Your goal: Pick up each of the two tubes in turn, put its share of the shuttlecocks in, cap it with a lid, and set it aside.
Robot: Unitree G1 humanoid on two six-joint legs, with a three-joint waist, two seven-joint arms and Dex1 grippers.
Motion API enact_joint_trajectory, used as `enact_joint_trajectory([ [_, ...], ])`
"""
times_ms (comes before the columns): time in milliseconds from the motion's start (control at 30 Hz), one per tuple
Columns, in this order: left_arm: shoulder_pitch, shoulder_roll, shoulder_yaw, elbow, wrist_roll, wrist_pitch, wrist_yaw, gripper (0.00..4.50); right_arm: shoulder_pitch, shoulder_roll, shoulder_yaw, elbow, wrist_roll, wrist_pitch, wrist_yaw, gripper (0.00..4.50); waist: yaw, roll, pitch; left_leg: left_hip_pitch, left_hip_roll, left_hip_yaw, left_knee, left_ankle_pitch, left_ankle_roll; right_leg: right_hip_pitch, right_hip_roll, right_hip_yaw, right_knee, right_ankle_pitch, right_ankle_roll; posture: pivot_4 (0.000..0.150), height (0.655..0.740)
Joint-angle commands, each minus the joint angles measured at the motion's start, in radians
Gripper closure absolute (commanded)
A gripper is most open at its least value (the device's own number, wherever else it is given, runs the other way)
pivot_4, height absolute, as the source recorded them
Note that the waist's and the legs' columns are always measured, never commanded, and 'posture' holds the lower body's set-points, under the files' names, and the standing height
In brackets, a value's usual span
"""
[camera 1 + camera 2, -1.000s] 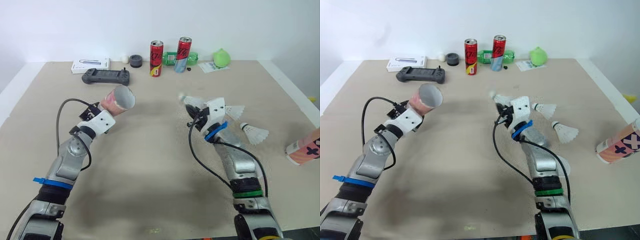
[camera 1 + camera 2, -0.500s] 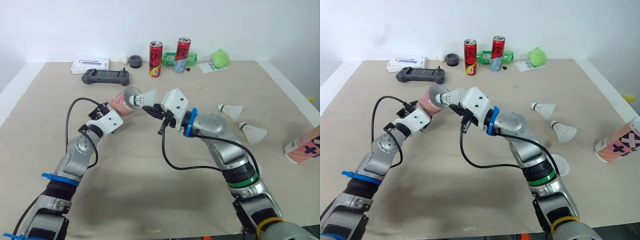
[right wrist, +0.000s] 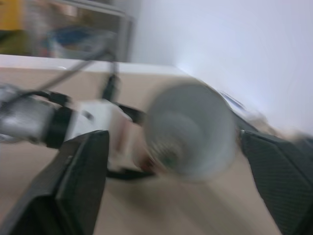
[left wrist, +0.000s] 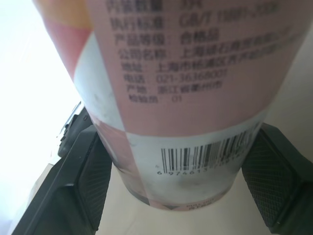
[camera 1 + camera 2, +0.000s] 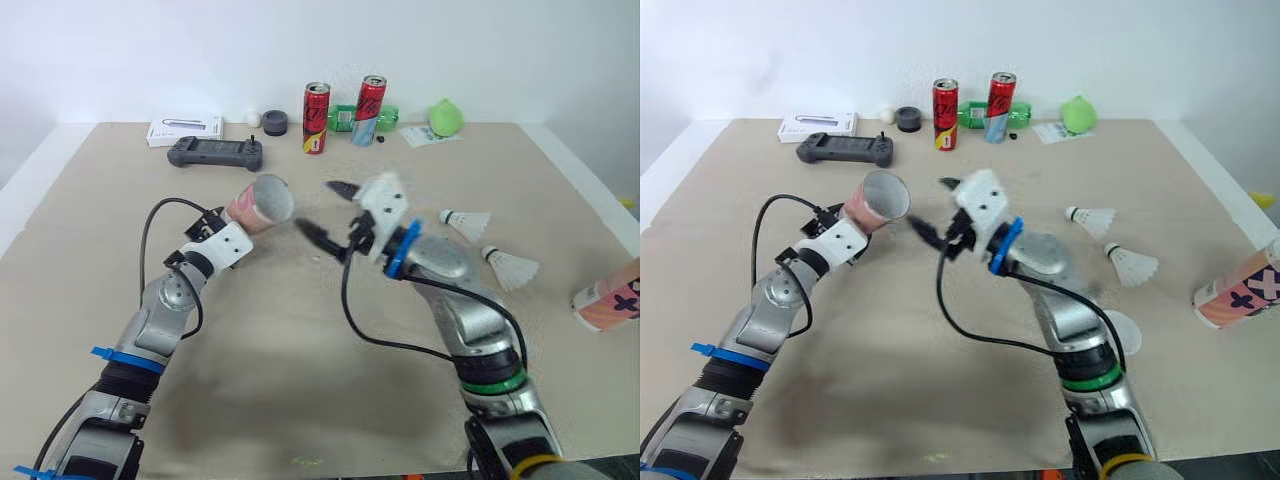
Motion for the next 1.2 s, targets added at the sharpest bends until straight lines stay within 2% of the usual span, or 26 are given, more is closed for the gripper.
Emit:
enact_joint_trajectory([
  [33,-0.028,-0.002,0.003,-0.001,-0.006,-0.032,0.0,0.89,0.07,-0.062,-0.22,0.007,-0.086,0.056,-0.214,0.06,0.004,0.0,0.0,0.0,0.0,0.0,0.0,0.0,0.0,0.0,0.0,0.0,0.0,-0.001,0.001,0.15,0.74],
  [200,-0.036,-0.008,-0.001,0.012,-0.007,-0.044,-0.004,0.89,0.127,-0.111,-0.399,-0.06,-0.046,0.121,-0.283,0.06,-0.001,0.0,0.0,0.0,0.0,0.001,-0.001,0.0,-0.001,0.0,0.0,0.001,0.0,0.0,0.001,0.15,0.74],
  [333,-0.046,-0.013,-0.008,0.039,-0.014,-0.062,-0.015,0.89,0.351,-0.114,-0.534,-0.252,0.075,0.229,-0.219,0.06,-0.002,0.0,0.0,0.001,0.0,0.0,-0.003,0.0,0.0,0.001,0.001,0.001,0.0,-0.002,0.001,0.15,0.74],
  [433,-0.055,-0.018,-0.014,0.056,-0.016,-0.075,-0.016,0.89,0.459,-0.117,-0.585,-0.32,0.092,0.3,-0.243,0.06,-0.001,0.001,0.0,0.001,-0.001,0.0,-0.002,0.0,0.001,0.001,-0.001,0.001,0.0,-0.002,0.001,0.15,0.74],
  [567,-0.059,-0.03,-0.017,0.077,-0.014,-0.087,-0.012,0.89,0.507,-0.113,-0.613,-0.332,0.097,0.377,-0.295,0.06,-0.006,0.001,0.0,0.002,-0.002,0.004,0.0,0.001,0.001,0.001,-0.002,0.004,0.0,-0.001,0.007,0.15,0.74],
  [867,-0.046,-0.04,-0.011,0.066,-0.011,-0.086,-0.011,0.89,0.514,-0.106,-0.59,-0.222,0.125,0.392,-0.296,0.06,-0.005,0.001,0.0,0.003,-0.001,0.005,0.0,0.009,0.003,0.001,-0.001,0.004,0.0,0.004,0.004,0.15,0.74],
  [1200,-0.025,-0.029,0.007,0.028,-0.008,-0.061,0.0,0.89,0.375,-0.116,-0.522,0.013,0.108,0.288,-0.297,0.06,-0.005,0.001,0.0,0.003,-0.001,0.004,-0.001,0.009,0.003,0.001,-0.001,0.004,0.0,0.006,0.007,0.15,0.74],
])
